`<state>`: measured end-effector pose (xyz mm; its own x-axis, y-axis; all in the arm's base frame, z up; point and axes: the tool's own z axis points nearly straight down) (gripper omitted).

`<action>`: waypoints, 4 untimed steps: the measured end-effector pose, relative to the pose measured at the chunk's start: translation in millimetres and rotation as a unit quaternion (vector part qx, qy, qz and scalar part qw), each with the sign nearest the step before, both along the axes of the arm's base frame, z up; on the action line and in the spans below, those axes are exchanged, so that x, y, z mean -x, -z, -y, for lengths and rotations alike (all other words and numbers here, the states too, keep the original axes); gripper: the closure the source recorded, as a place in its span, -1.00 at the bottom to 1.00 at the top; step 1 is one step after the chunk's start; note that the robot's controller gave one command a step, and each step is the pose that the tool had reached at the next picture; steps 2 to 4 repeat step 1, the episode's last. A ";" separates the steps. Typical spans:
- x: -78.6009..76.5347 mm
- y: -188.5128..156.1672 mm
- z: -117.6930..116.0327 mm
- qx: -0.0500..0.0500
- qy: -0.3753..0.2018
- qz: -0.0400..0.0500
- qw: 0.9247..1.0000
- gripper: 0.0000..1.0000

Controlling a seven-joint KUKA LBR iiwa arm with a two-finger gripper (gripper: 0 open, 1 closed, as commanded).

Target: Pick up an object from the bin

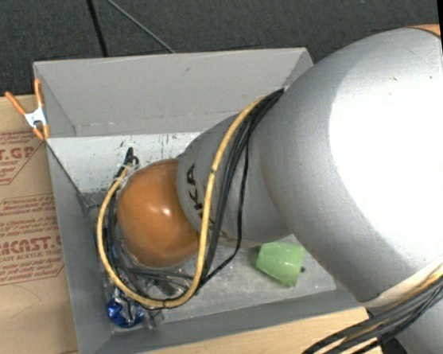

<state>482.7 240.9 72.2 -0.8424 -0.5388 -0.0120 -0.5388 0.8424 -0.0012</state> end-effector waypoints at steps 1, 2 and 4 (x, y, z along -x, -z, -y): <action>-30.9 -160.4 21.3 0.001 -0.015 0.000 1.000 1.00; -30.9 -160.4 21.3 0.001 -0.015 0.000 1.000 1.00; -30.9 -160.4 21.3 0.001 -0.015 0.000 1.000 1.00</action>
Offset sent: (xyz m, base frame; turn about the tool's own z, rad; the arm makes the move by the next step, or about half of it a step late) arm 0.0283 -0.0220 0.1557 -0.0322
